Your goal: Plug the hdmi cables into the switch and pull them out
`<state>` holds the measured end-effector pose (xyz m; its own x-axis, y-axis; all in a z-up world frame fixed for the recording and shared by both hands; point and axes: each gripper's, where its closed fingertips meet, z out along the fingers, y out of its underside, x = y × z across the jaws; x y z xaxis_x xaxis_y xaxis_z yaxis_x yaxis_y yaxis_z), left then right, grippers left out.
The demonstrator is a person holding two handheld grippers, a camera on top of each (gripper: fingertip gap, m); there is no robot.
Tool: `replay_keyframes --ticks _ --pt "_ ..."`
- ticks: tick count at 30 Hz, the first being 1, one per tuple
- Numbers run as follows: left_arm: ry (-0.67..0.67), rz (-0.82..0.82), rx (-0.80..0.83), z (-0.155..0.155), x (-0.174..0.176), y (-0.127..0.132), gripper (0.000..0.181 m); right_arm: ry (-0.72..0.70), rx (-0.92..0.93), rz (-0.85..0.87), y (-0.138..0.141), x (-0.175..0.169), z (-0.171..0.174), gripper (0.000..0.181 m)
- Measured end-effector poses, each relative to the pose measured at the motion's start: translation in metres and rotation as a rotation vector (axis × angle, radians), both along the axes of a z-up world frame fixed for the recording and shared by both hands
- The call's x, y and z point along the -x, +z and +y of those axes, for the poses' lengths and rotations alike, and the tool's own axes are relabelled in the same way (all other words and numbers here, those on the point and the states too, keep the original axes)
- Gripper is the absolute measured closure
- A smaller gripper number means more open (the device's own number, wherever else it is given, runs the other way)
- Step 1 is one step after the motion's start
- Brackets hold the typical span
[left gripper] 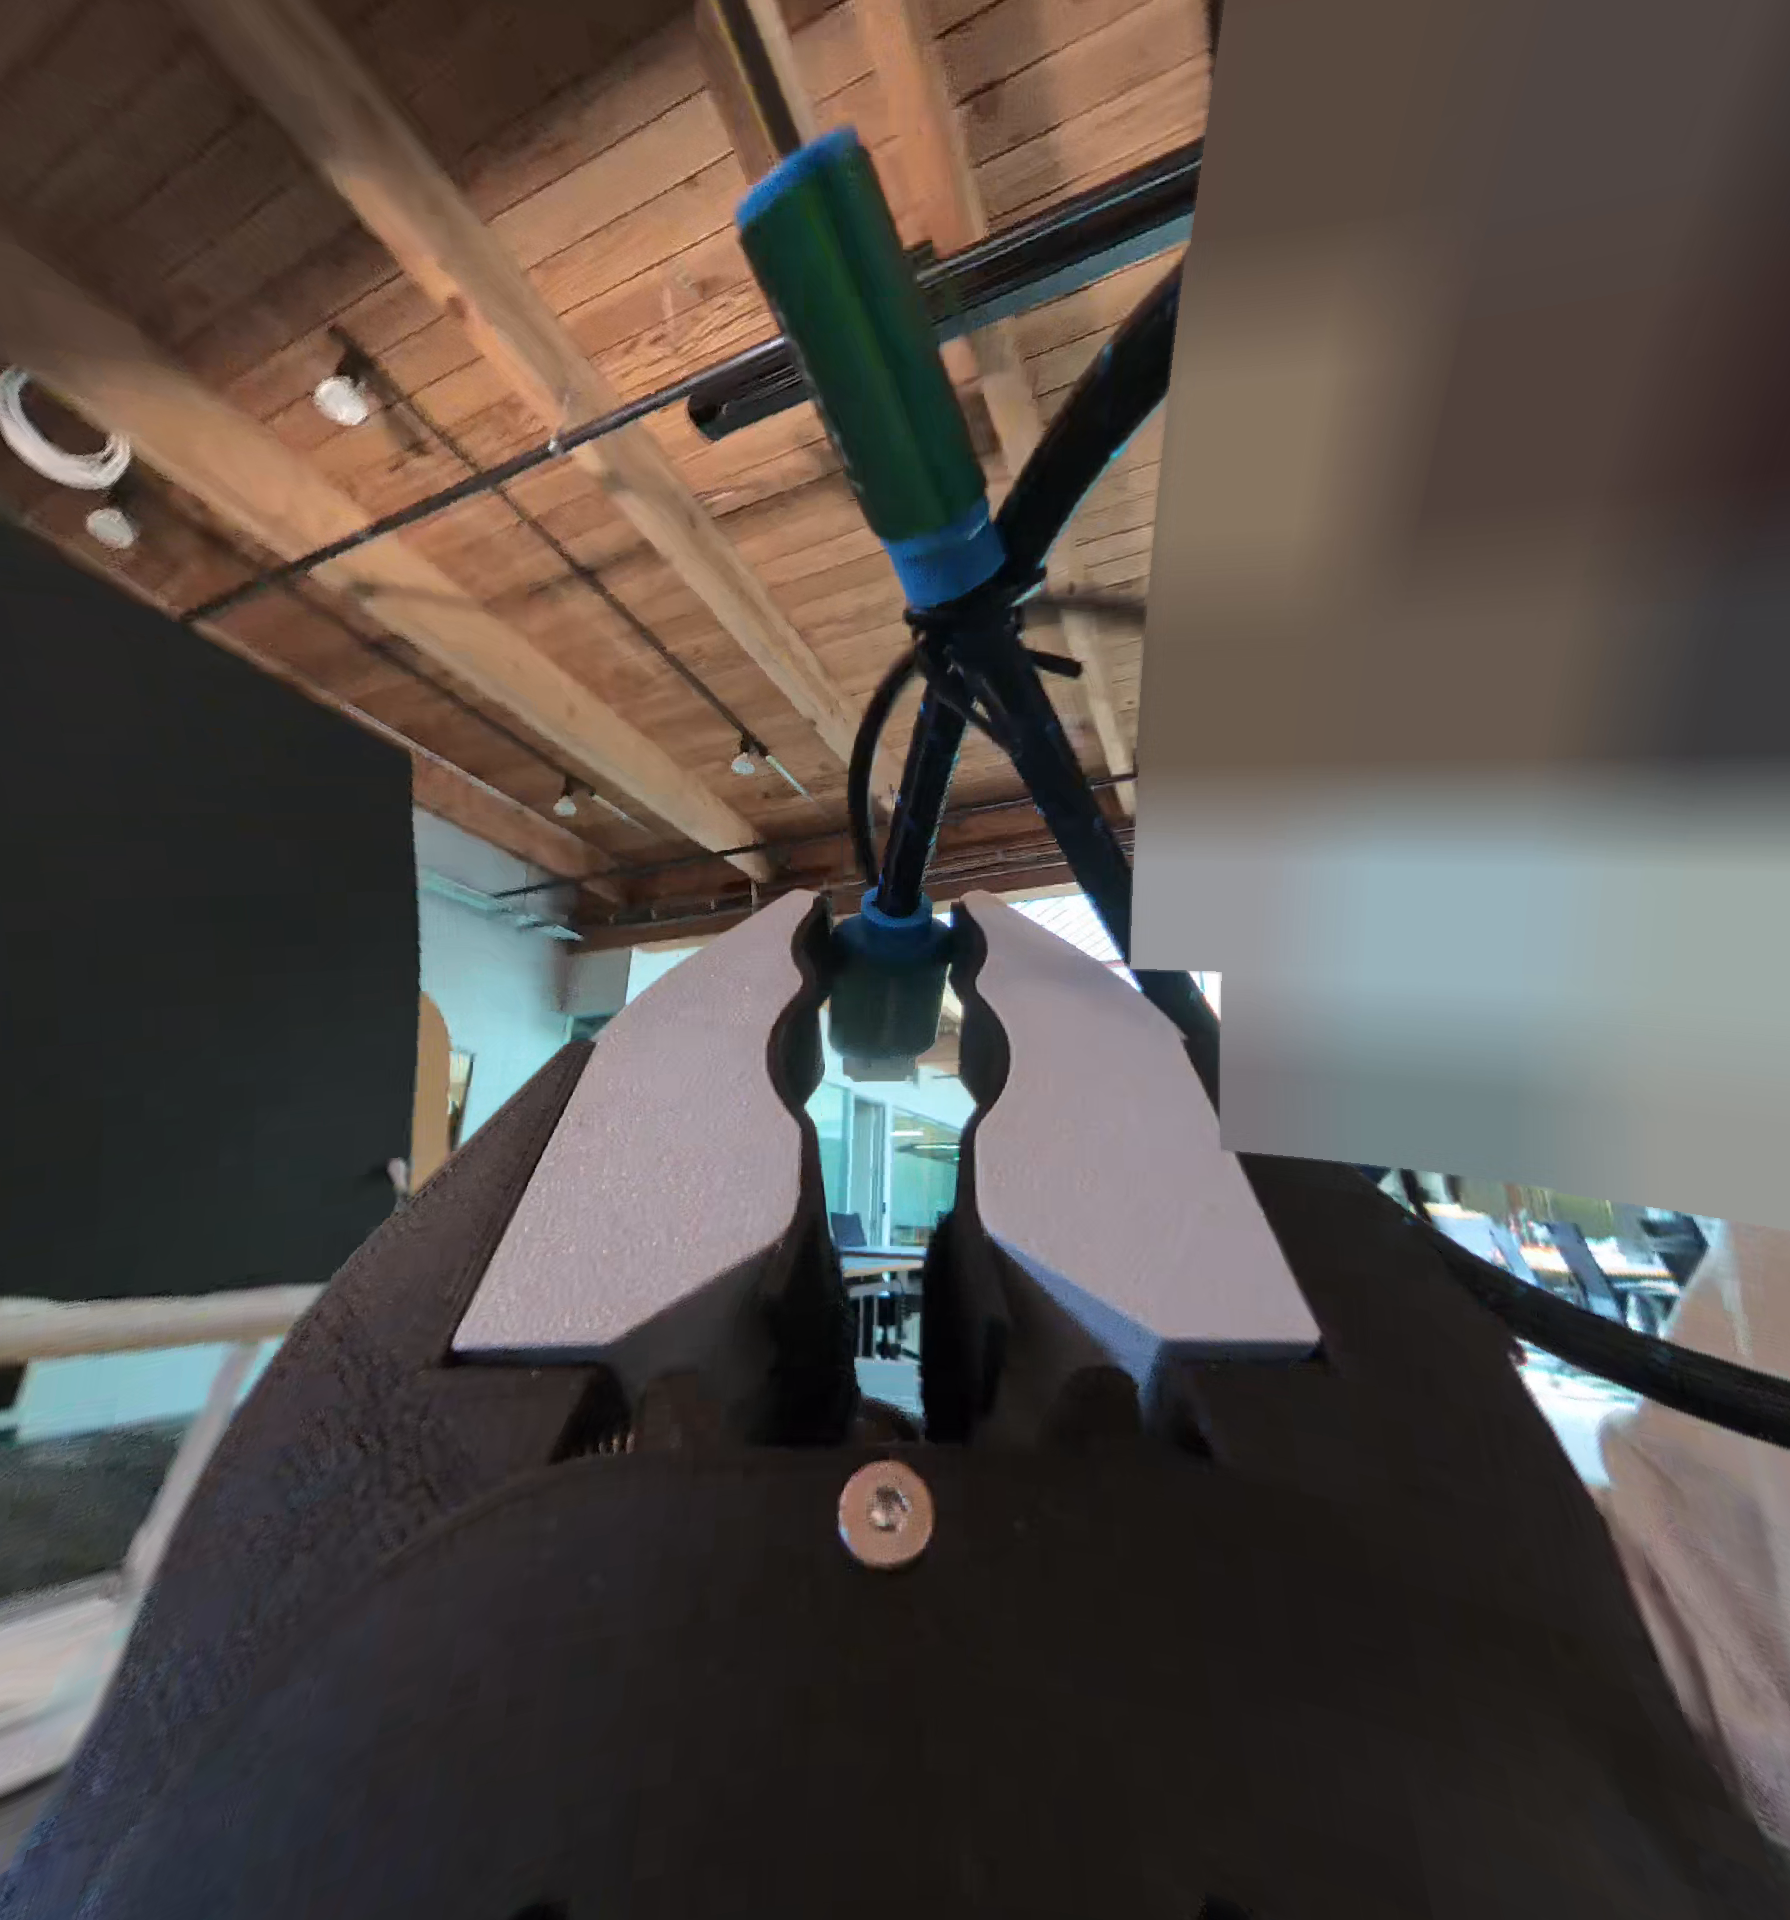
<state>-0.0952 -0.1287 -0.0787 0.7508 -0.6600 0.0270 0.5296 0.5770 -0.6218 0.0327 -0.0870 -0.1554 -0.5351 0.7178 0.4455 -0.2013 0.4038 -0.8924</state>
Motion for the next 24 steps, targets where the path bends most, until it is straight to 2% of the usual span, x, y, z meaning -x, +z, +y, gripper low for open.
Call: replay_keyframes --ticks 3,5,17,20,22,24 --pt "-0.125 0.068 -0.008 0.019 -0.052 -0.009 0.16 0.062 0.079 -0.043 0.001 0.017 -0.023 0.143" --pt "-0.103 0.134 -0.053 0.018 -0.069 -0.006 0.16 0.067 0.089 -0.083 -0.003 0.022 -0.033 0.143" --pt "-0.192 0.211 -0.088 -0.008 -0.068 -0.011 0.16 0.044 0.141 -0.175 -0.013 0.018 -0.052 0.143" --pt "-0.238 0.224 -0.105 -0.025 -0.061 -0.008 0.16 -0.018 0.131 -0.223 -0.022 0.021 -0.046 0.143" --pt "-0.184 0.315 -0.04 -0.023 -0.064 -0.018 0.16 -0.055 0.133 -0.249 -0.029 0.024 -0.041 0.143" --pt "-0.164 0.343 0.001 -0.019 -0.064 -0.027 0.16 -0.025 0.14 -0.235 -0.029 0.023 -0.047 0.143"
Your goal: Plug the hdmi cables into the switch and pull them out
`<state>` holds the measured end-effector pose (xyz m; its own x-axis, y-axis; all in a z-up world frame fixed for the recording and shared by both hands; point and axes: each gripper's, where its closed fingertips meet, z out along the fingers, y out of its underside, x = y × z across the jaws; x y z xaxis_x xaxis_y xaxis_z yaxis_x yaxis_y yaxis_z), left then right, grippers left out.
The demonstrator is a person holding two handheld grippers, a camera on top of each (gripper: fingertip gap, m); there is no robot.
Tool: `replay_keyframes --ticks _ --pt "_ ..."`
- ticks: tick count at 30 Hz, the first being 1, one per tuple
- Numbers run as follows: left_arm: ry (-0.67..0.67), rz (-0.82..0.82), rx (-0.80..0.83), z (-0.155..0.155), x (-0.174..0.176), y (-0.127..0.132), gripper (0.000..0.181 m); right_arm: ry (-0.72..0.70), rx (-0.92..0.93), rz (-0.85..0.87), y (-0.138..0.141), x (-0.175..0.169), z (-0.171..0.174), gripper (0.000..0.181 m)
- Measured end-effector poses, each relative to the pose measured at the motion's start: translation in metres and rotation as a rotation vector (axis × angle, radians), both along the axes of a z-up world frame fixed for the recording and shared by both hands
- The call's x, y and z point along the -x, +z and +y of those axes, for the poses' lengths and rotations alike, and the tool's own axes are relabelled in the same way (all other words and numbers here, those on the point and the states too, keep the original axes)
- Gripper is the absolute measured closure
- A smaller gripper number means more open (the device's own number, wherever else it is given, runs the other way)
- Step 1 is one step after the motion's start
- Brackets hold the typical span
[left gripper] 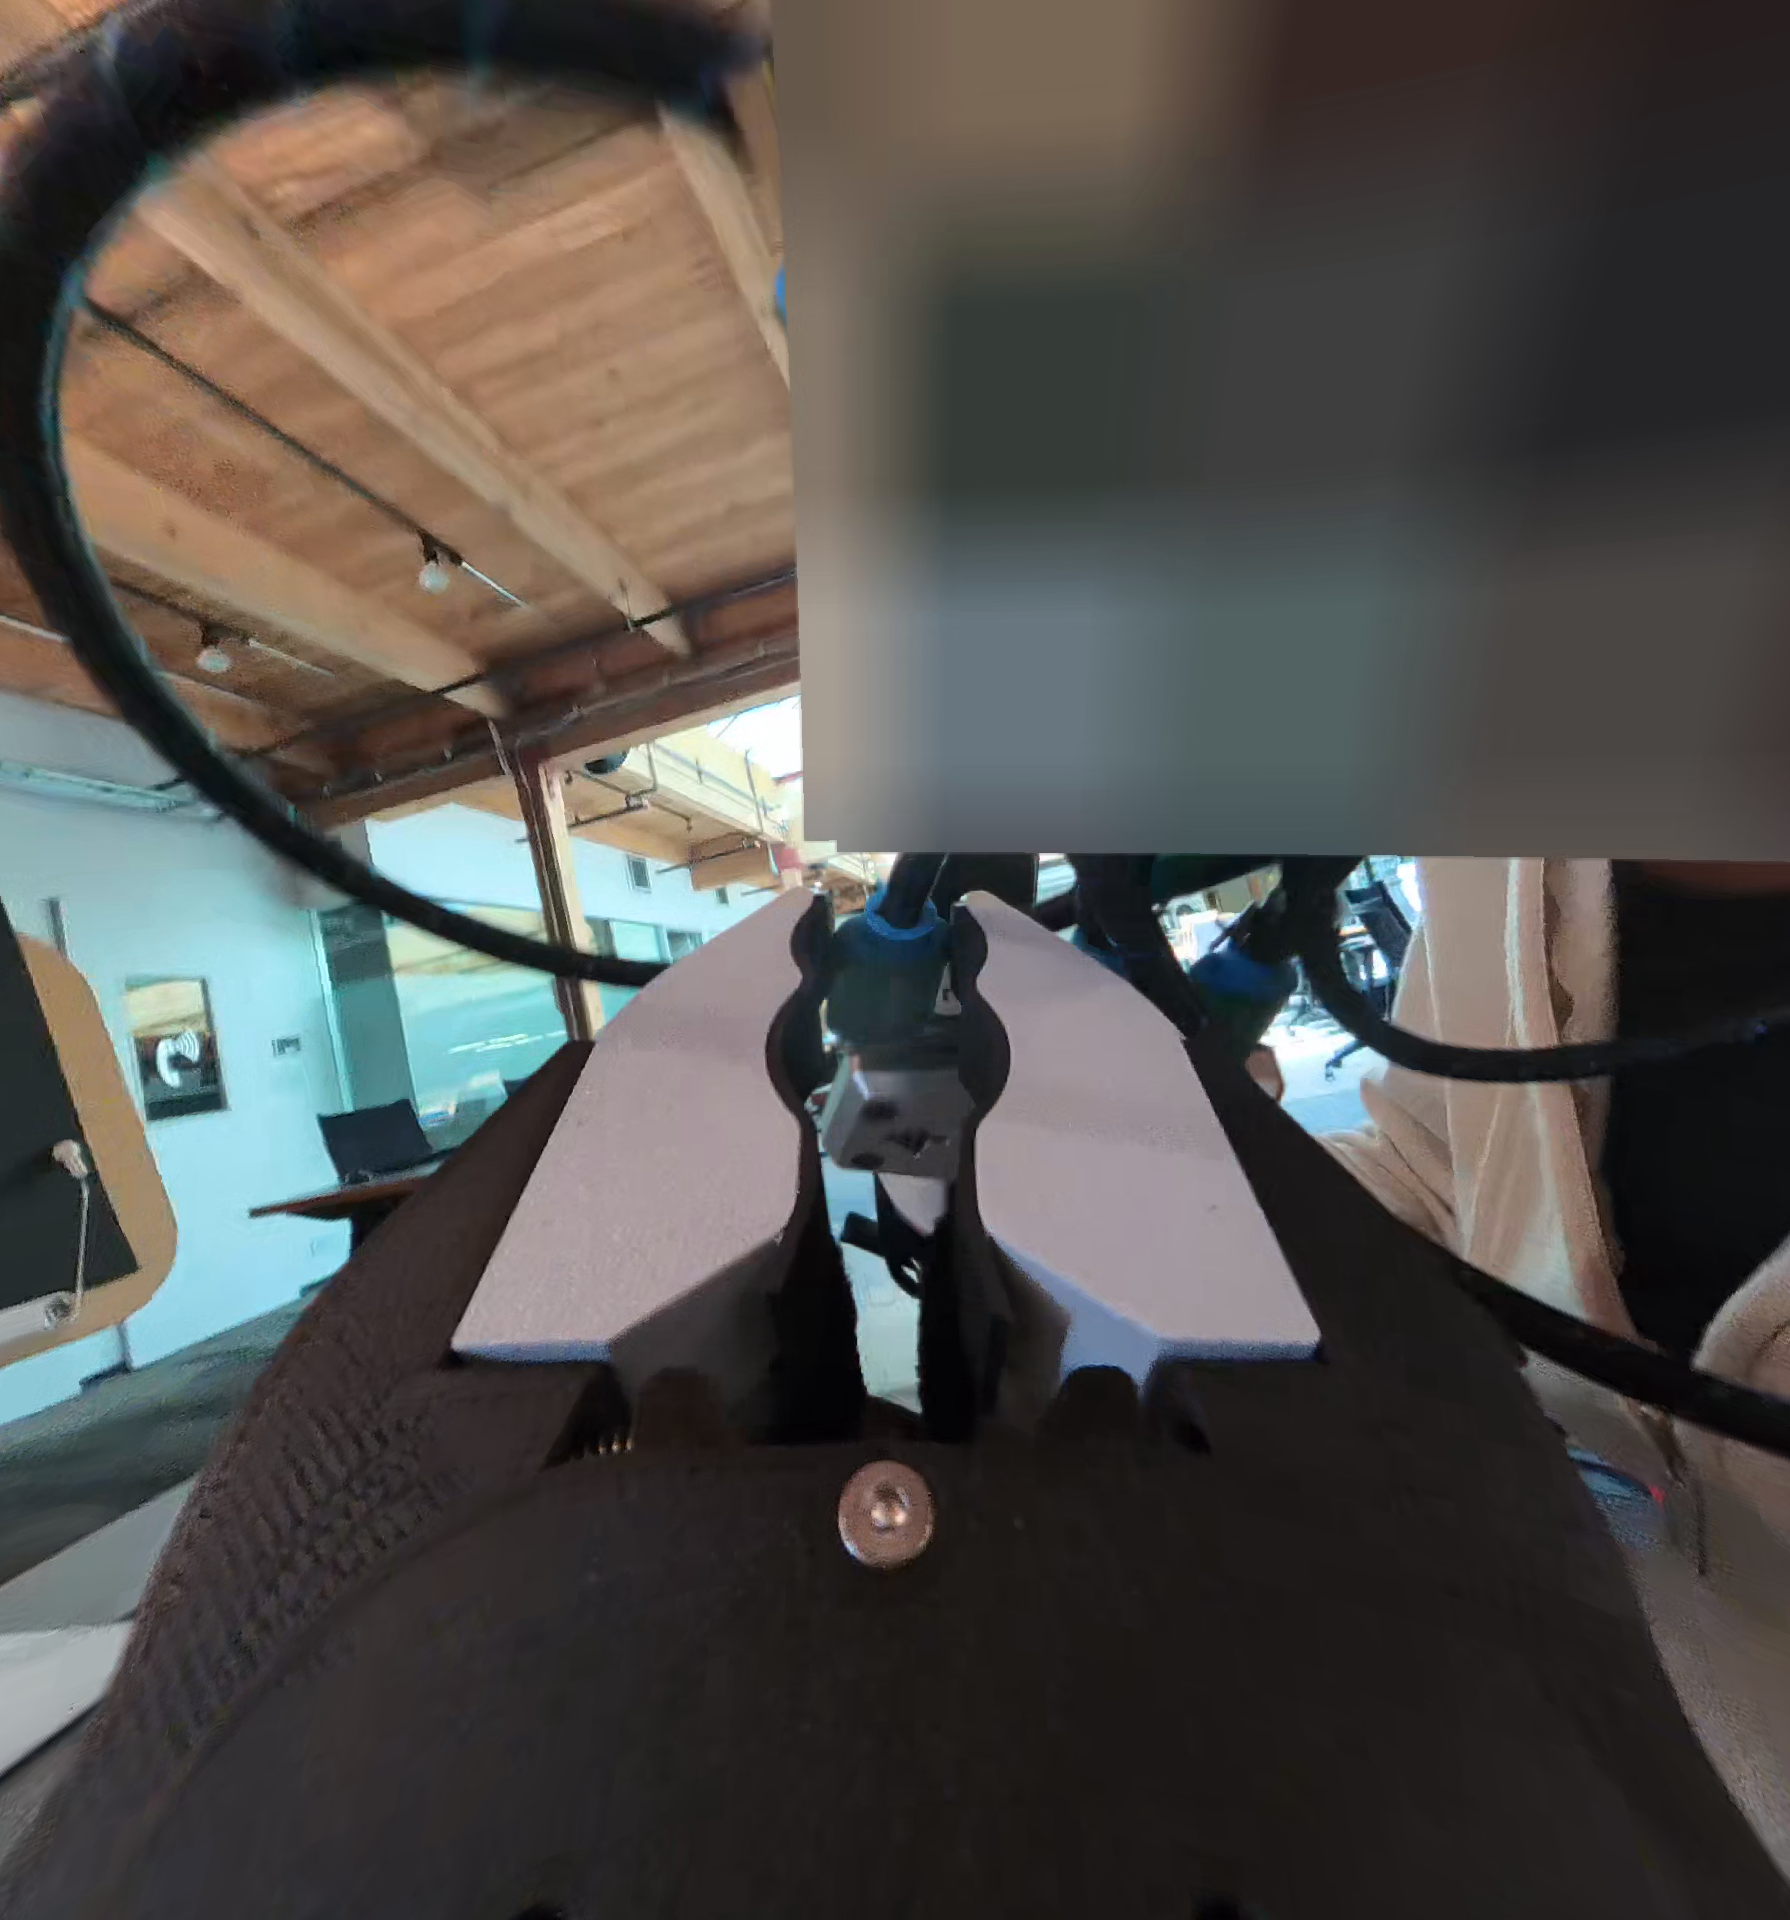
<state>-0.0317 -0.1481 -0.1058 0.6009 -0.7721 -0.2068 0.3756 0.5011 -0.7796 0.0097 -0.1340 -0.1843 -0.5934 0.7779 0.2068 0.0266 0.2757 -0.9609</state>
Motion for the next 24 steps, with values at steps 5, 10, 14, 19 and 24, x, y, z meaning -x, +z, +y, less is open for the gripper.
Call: replay_keyframes --ticks 5,10,14,19,24 --pt "-0.044 -0.065 0.034 -0.004 0.002 -0.004 0.16 -0.009 0.0 -0.03 -0.005 0.007 -0.007 0.143" --pt "-0.096 0.026 0.05 -0.015 0.001 -0.011 0.16 0.006 0.006 -0.053 -0.009 0.006 -0.015 0.143" --pt "-0.164 0.077 0.055 -0.021 -0.002 -0.018 0.16 0.02 0.078 -0.052 -0.011 0.005 -0.019 0.143" --pt "-0.144 0.088 0.063 -0.017 -0.006 -0.02 0.16 -0.005 0.072 -0.089 -0.021 0.006 -0.02 0.143" --pt "-0.126 0.05 0.136 -0.013 -0.006 -0.021 0.16 -0.033 0.07 -0.141 -0.026 0.006 -0.019 0.143"
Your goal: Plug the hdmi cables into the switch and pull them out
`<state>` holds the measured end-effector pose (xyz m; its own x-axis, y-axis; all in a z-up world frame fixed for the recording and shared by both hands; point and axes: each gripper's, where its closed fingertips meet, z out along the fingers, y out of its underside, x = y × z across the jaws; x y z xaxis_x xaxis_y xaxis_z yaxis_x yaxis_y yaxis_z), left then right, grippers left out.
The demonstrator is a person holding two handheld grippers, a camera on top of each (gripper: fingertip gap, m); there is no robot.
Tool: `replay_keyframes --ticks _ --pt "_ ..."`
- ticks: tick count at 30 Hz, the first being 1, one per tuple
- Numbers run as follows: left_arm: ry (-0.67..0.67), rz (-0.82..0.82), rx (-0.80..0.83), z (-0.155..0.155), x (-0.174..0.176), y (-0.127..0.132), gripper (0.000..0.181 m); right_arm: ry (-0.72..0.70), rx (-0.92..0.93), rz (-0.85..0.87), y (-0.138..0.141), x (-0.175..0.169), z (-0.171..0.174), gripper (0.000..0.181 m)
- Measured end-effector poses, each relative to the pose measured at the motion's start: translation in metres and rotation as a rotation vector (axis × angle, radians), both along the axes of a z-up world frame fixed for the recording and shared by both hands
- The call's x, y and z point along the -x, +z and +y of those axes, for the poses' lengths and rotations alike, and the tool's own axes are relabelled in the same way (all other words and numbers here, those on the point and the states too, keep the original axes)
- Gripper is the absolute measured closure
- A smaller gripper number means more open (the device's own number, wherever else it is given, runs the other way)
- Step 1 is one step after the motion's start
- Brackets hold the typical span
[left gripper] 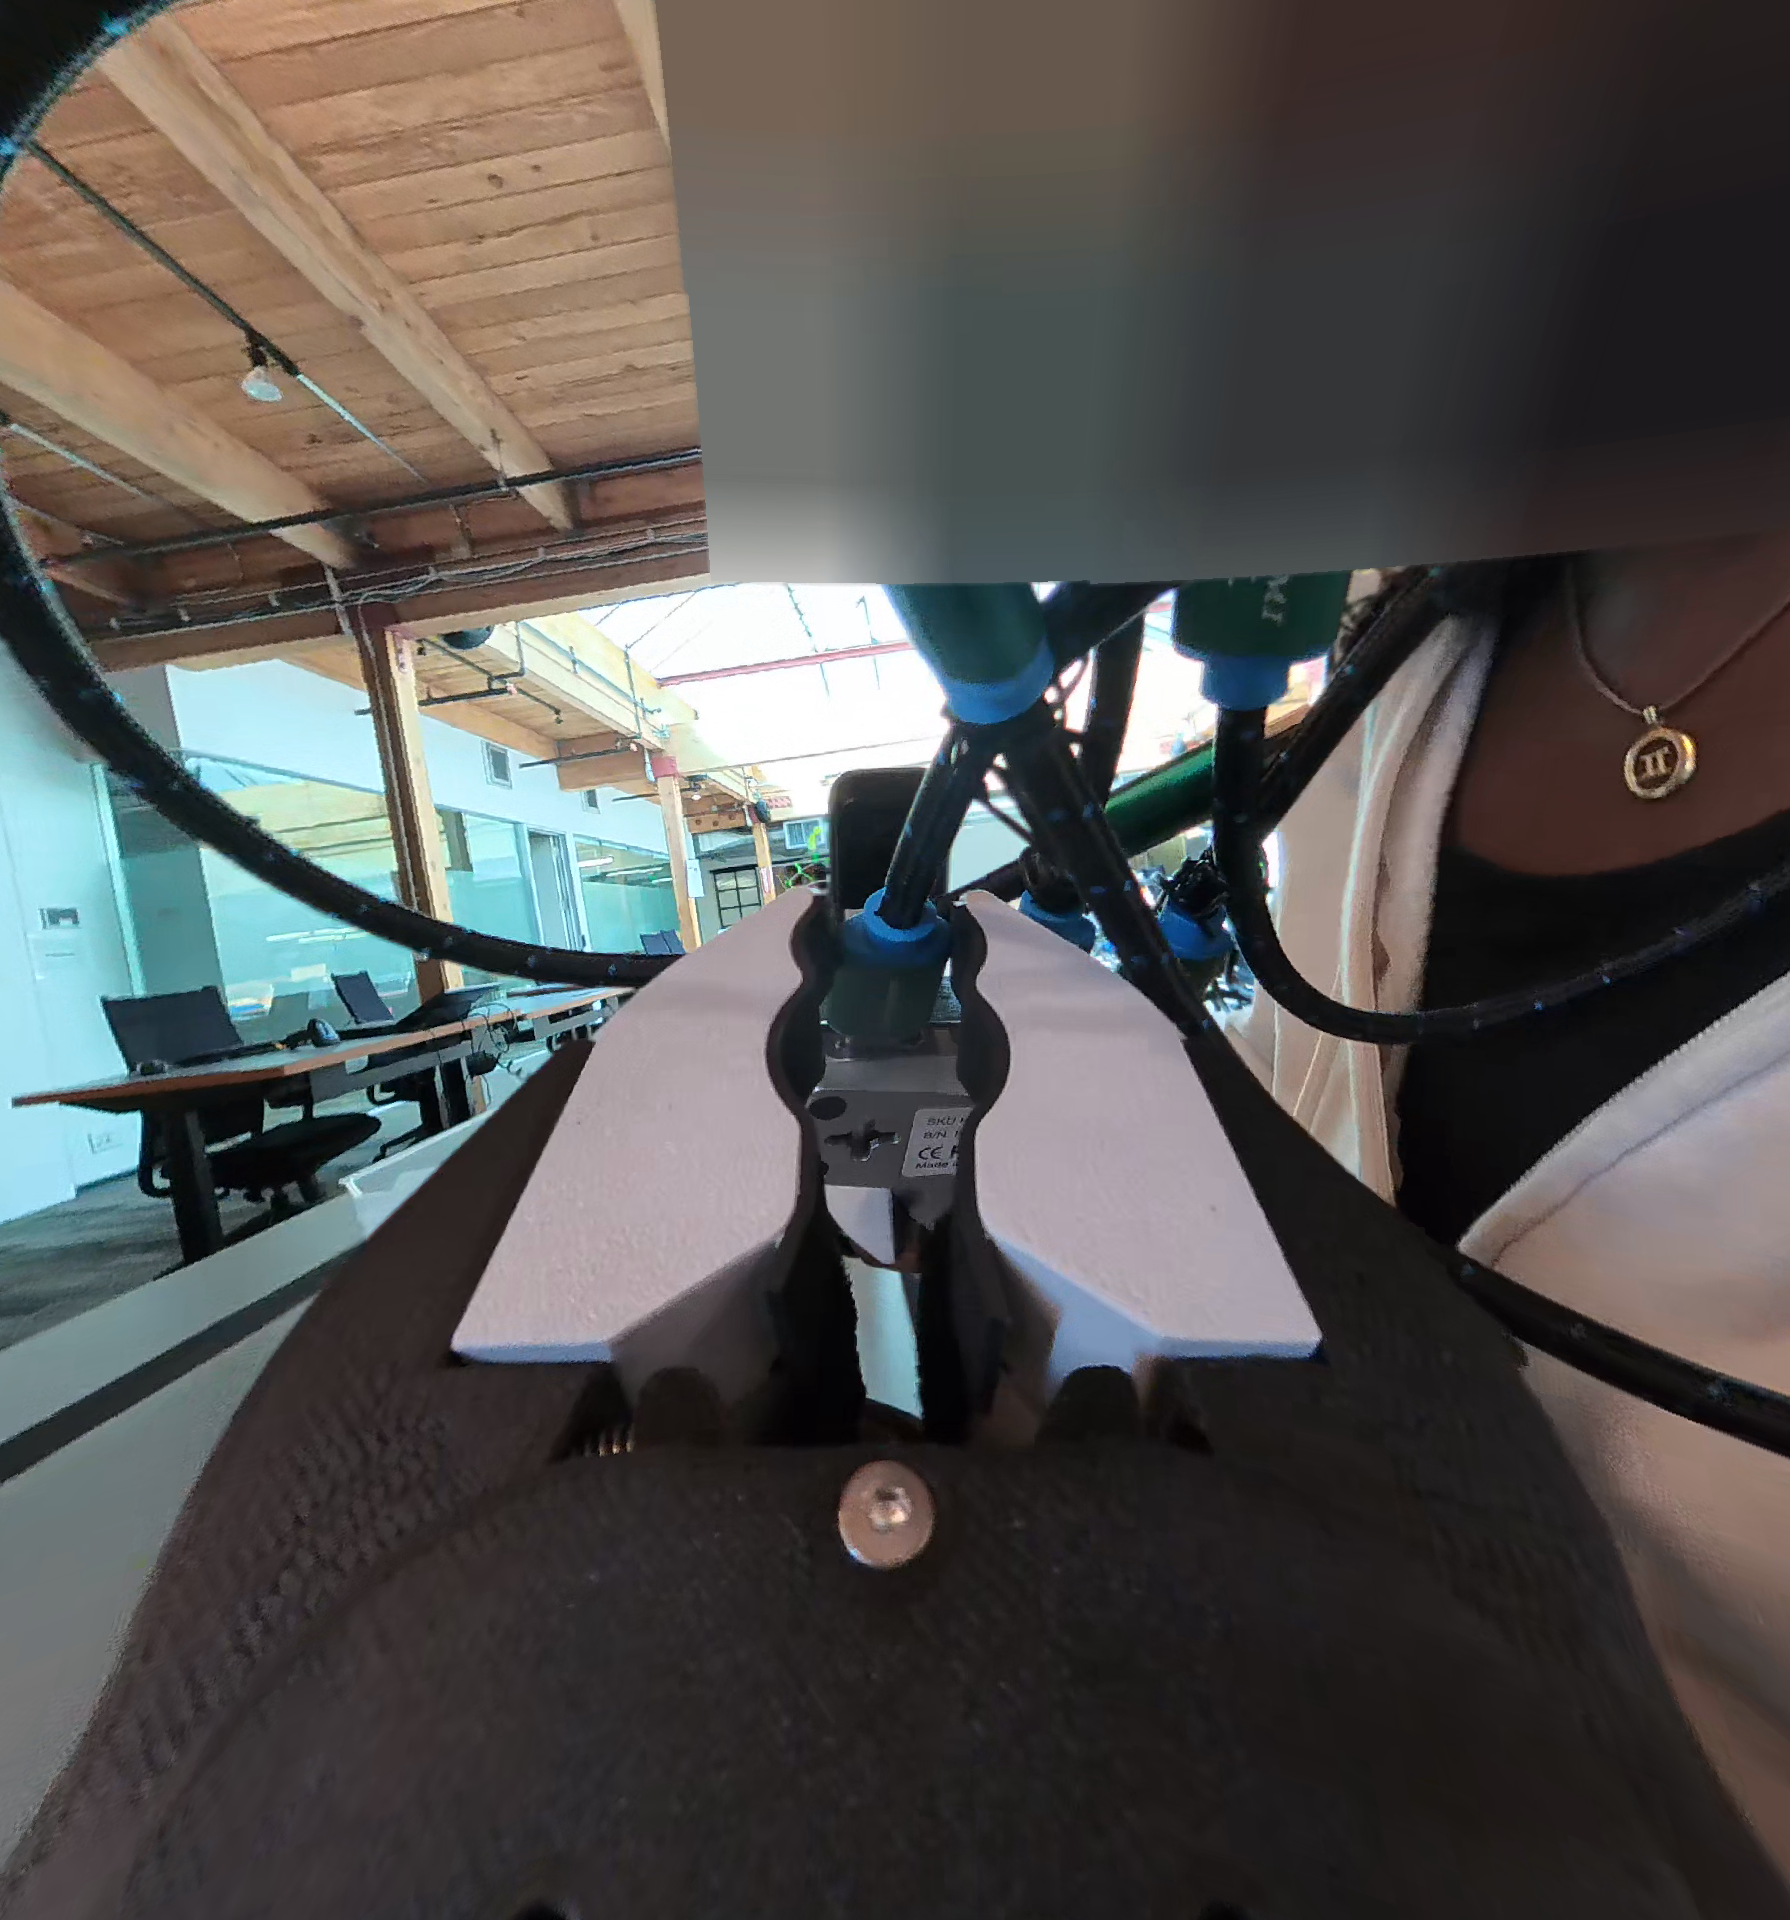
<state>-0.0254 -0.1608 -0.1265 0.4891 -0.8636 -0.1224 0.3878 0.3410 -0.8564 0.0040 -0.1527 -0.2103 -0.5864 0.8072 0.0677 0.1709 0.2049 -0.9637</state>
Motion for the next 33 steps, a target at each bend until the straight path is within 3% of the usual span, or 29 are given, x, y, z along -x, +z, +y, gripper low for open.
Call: replay_keyframes --ticks 3,10,14,24,29,33 --pt "0.006 0.034 0.032 -0.001 -0.002 -0.005 0.16 -0.014 -0.05 -0.028 -0.008 0.002 -0.001 0.143" --pt "-0.06 0.087 0.063 -0.008 0.0 -0.02 0.16 0.048 0.085 -0.081 -0.027 0.007 -0.018 0.143" --pt "-0.014 0.123 0.095 -0.005 0.003 -0.026 0.16 0.028 0.093 -0.089 -0.036 0.014 -0.019 0.143" --pt "0.004 0.2 0.306 -0.002 0.012 -0.046 0.16 -0.021 0.093 -0.117 -0.047 0.016 -0.013 0.144" --pt "0.003 0.338 0.361 -0.003 0.008 -0.052 0.16 0.008 0.069 -0.186 -0.057 0.017 -0.019 0.144" --pt "0.111 0.499 0.381 0.004 0.013 -0.071 0.161 0.029 0.11 -0.277 -0.069 0.013 -0.017 0.142"
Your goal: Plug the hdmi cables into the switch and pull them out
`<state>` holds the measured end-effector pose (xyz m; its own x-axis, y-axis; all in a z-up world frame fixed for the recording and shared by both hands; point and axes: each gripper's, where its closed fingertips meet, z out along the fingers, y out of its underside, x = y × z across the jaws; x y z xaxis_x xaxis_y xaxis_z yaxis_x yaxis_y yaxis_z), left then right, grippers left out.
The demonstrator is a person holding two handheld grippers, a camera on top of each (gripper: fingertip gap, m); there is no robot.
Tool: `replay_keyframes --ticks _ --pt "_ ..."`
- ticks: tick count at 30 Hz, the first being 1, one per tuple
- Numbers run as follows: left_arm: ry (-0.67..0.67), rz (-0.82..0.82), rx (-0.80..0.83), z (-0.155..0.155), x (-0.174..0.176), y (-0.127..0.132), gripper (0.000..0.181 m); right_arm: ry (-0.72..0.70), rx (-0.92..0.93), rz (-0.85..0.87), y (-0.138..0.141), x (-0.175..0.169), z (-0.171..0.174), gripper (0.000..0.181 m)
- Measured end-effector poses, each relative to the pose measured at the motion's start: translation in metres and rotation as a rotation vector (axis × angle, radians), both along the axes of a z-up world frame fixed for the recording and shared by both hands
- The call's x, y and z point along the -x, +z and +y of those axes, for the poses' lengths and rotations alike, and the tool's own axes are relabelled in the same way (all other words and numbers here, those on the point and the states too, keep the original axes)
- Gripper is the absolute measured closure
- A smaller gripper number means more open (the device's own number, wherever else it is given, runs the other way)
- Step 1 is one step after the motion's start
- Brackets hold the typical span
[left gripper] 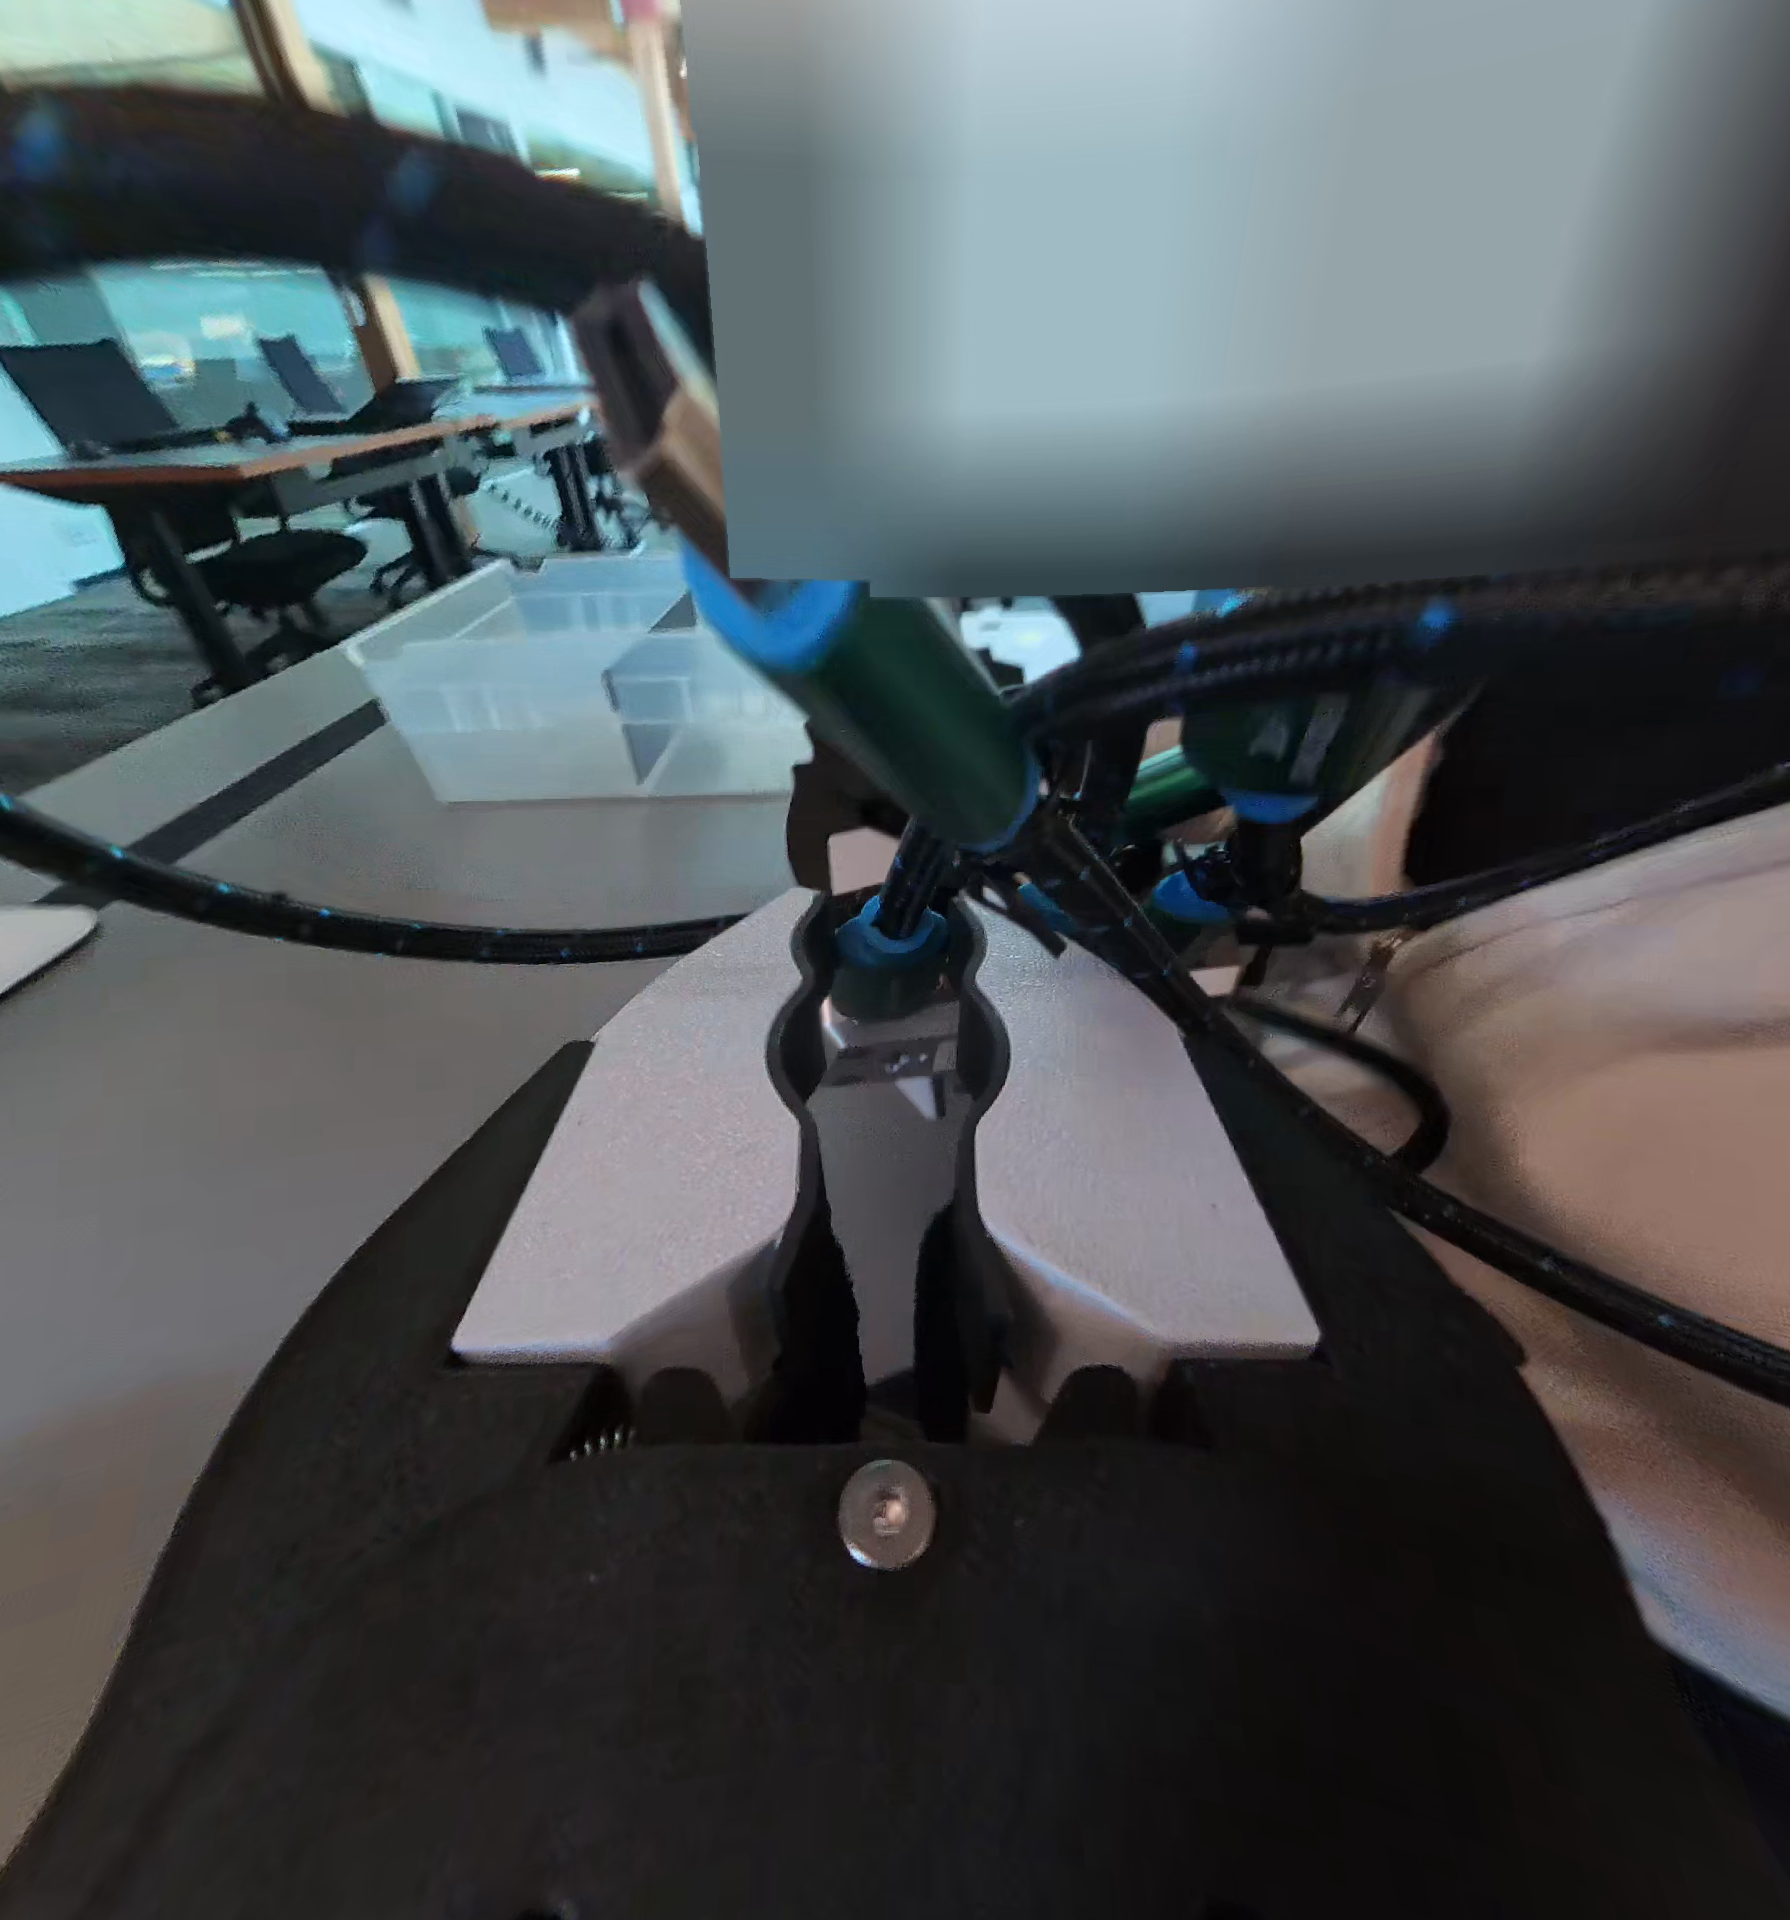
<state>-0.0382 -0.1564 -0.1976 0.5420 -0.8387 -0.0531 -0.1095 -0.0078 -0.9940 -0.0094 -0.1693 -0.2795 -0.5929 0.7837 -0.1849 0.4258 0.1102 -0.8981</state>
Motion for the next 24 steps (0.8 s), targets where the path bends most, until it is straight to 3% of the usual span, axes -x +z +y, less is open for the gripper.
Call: replay_keyframes --ticks 6,8,10,12,15,17,18,24 --pt "-0.02 -0.212 -0.003 -0.005 -0.001 0.003 0.16 0.024 0.011 -0.012 -0.005 0.004 -0.006 0.137" --pt "-0.02 -0.277 -0.004 -0.007 -0.001 0.003 0.16 0.009 0.007 -0.013 -0.005 0.007 -0.004 0.118" --pt "0.001 -0.266 -0.009 -0.006 -0.001 -0.005 0.16 0.006 -0.054 0.013 -0.004 0.011 -0.005 0.075" --pt "0.012 -0.279 -0.018 -0.004 0.0 -0.007 0.16 0.028 -0.181 0.059 -0.002 0.015 -0.007 0.073" --pt "0.029 -0.309 -0.053 -0.005 0.001 -0.002 0.16 0.076 -0.208 0.013 -0.008 0.017 -0.015 0.081" --pt "0.037 -0.318 -0.071 -0.006 0.0 -0.001 0.16 0.119 -0.161 -0.023 -0.016 0.016 -0.025 0.104" --pt "0.035 -0.315 -0.078 -0.007 -0.001 -0.001 0.16 0.12 -0.182 -0.03 -0.021 0.015 -0.026 0.134" --pt "-0.088 -0.401 -0.123 -0.018 -0.002 0.011 0.16 0.283 -0.017 -0.02 -0.015 0.008 -0.045 0.139"
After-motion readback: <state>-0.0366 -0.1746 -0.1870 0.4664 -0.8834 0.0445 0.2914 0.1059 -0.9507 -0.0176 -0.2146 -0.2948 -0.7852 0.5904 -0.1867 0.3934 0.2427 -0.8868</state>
